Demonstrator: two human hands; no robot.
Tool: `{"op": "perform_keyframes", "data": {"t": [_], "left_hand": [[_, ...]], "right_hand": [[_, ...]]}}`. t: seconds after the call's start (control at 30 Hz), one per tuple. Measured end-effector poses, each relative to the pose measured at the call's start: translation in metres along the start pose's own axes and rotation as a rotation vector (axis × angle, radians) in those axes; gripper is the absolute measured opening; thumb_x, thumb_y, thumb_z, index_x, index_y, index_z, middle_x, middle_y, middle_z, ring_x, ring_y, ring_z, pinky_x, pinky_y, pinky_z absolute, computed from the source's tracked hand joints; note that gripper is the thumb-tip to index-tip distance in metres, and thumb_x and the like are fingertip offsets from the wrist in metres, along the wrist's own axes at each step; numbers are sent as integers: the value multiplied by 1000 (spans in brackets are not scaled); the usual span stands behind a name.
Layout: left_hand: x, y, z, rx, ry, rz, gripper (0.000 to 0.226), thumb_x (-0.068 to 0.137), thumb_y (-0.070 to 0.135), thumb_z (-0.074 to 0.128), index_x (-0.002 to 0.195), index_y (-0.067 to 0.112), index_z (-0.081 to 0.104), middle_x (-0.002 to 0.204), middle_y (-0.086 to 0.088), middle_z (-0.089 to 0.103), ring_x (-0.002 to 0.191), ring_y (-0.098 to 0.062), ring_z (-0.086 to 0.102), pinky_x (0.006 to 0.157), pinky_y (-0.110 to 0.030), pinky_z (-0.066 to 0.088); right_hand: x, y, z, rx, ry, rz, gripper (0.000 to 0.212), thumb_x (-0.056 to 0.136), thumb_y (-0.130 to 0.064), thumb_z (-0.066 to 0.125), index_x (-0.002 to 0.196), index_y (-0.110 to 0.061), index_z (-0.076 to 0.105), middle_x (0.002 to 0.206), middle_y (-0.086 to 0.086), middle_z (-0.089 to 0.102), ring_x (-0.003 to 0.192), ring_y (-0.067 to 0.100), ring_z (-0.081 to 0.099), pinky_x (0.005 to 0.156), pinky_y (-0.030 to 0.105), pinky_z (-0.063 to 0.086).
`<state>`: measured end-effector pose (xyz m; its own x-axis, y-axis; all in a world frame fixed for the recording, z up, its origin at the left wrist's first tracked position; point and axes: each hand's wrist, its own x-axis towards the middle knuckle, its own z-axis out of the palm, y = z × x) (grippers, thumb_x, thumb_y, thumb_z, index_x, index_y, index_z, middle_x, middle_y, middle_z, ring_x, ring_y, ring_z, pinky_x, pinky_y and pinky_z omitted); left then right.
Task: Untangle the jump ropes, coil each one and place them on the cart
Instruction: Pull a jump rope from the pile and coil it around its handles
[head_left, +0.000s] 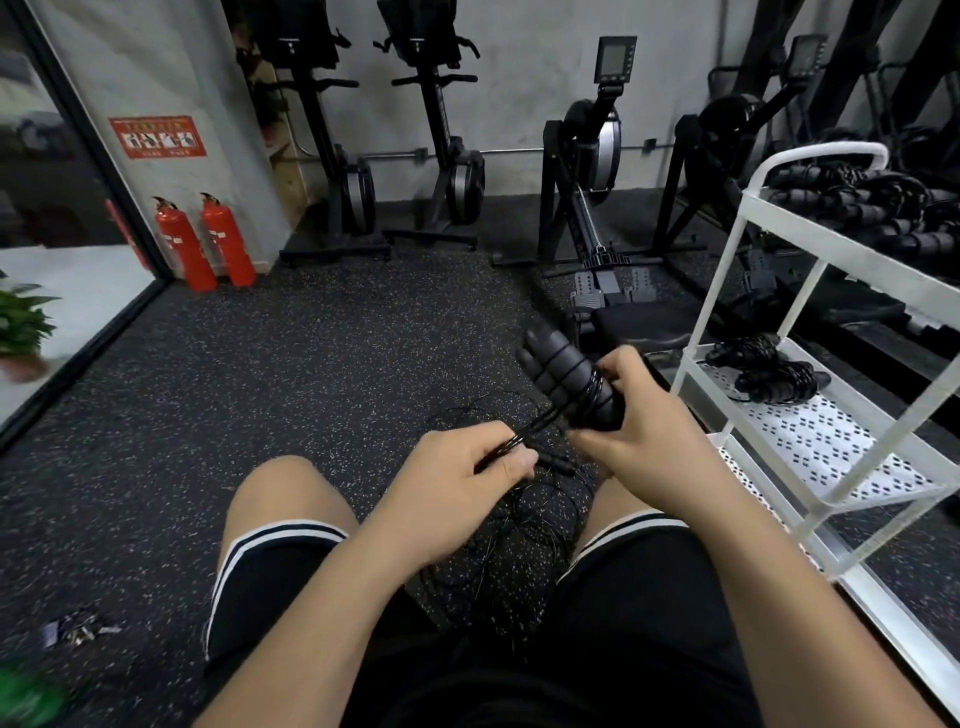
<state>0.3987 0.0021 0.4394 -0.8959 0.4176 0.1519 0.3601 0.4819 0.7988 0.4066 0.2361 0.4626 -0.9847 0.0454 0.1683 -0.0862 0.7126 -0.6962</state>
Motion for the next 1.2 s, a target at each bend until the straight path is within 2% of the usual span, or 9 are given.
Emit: {"op": "perform_keyframes", "data": {"t": [0.13, 0.27, 0.47, 0.53, 0.67, 0.83, 0.9, 1.0, 1.2], "left_hand": [[0, -1, -8, -55, 77, 2, 17, 101, 33, 73, 85, 29, 77, 60, 15, 60, 55, -1, 47, 55, -18, 34], [3, -10, -15, -167, 92, -6, 12, 93, 31, 83, 83, 27, 78, 76, -11, 72, 67, -11, 59, 65, -28, 48], [6, -25, -20, -391, 4, 2, 17, 88, 36, 88, 80, 25, 77, 77, 2, 68, 73, -12, 56, 65, -23, 43], [7, -24, -18, -492, -38, -29, 22, 92, 39, 76, 79, 21, 75, 81, -3, 67, 76, -18, 55, 66, -24, 45], [7, -16, -3, -566, 42, -202, 52, 106, -5, 46, 67, 21, 69, 66, 10, 68, 69, -8, 62, 62, -17, 51], [5, -16, 12, -487, -15, -134, 40, 111, 48, 53, 86, 22, 70, 63, 2, 35, 54, -12, 27, 53, -35, 17], [4, -13, 12, -427, -23, -108, 41, 110, 49, 49, 97, 16, 70, 62, 9, 33, 54, -11, 29, 53, -31, 22], [3, -18, 11, -190, -20, -72, 32, 111, 46, 52, 96, 28, 73, 61, 11, 41, 57, -12, 38, 60, -33, 34], [3, -11, 0, -212, -19, -63, 29, 107, 40, 63, 85, 25, 76, 52, 16, 42, 51, -5, 34, 57, -30, 29]], "right_hand": [[-4, 2, 2, -73, -347, 49, 45, 82, -11, 85, 106, -32, 53, 78, -1, 73, 52, 12, 70, 54, 40, 61], [-13, -8, 1, -36, -697, 28, 43, 87, -4, 83, 115, -25, 57, 69, -8, 72, 57, 9, 70, 54, 30, 57], [-22, -19, -19, 197, -877, -78, 38, 89, 6, 80, 114, -11, 57, 89, 0, 77, 73, 21, 73, 53, 30, 53], [-25, -23, -22, 304, -871, -105, 37, 89, 10, 79, 111, -10, 56, 90, -1, 78, 73, 23, 71, 52, 30, 51], [-25, -23, -20, 569, -740, -103, 39, 89, 13, 79, 116, -6, 57, 104, 17, 77, 73, 28, 67, 49, 30, 49], [-18, -22, -16, 716, -410, -77, 46, 86, 11, 79, 124, 0, 55, 109, 26, 76, 69, 28, 66, 49, 32, 47], [-12, -15, -13, 687, -263, -49, 47, 86, 9, 81, 121, -8, 55, 106, 23, 77, 66, 38, 64, 52, 39, 48], [-4, 2, -8, 562, -123, 8, 52, 86, 2, 85, 115, -28, 53, 94, 23, 77, 68, 60, 60, 57, 50, 49], [0, 20, -5, 190, -195, 120, 49, 82, 0, 82, 107, -31, 53, 70, 14, 74, 52, 27, 67, 50, 37, 53]]}}
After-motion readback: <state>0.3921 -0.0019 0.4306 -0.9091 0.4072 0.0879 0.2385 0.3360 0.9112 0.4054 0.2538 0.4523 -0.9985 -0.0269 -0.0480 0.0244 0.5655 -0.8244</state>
